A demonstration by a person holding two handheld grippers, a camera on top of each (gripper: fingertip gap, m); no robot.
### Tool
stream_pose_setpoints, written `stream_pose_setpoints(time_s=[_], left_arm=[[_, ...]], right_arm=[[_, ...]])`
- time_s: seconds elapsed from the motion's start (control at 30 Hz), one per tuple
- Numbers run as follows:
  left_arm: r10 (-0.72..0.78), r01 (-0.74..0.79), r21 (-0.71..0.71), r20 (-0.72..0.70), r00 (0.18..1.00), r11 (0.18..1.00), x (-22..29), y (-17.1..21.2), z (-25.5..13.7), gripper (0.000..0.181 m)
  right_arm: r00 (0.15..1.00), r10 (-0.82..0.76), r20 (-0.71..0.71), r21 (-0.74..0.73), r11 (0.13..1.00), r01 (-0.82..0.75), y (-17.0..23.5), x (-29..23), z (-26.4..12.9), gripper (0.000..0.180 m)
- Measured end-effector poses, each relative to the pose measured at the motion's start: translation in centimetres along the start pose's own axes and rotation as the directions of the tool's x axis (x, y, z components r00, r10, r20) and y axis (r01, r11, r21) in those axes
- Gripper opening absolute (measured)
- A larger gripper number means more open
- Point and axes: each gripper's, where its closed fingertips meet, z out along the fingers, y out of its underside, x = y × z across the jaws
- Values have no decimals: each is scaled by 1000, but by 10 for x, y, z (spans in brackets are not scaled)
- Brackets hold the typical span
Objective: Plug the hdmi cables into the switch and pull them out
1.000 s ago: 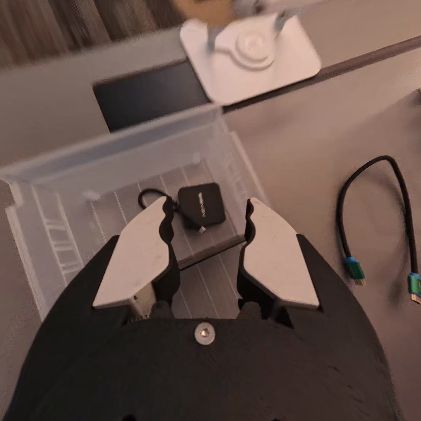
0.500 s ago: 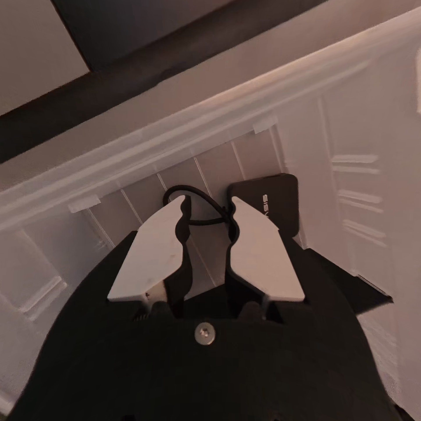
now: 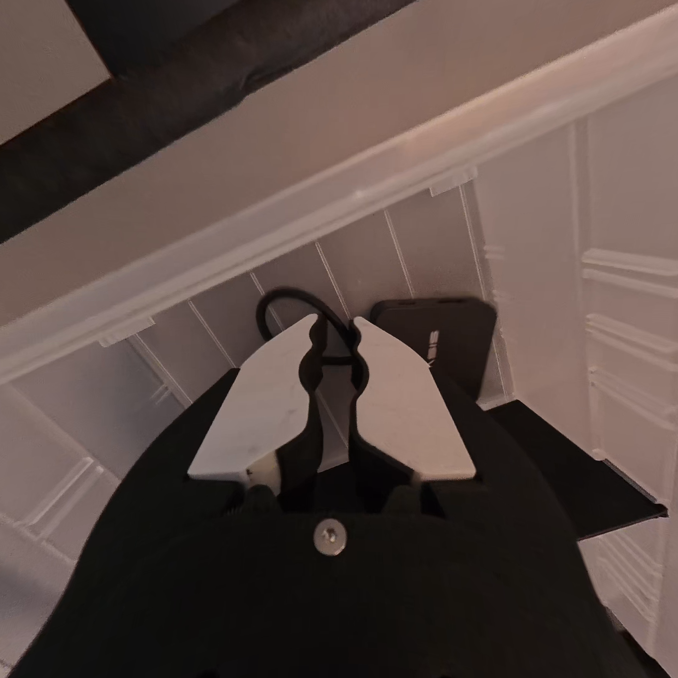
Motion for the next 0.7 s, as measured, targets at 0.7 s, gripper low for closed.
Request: stream_pose_setpoints(time_s=[0.7], left_arm=[[271, -276, 816, 152, 950, 507, 140, -27, -255, 3]], right_arm=[[987, -105, -119, 194, 973, 127, -76, 0, -17, 23]])
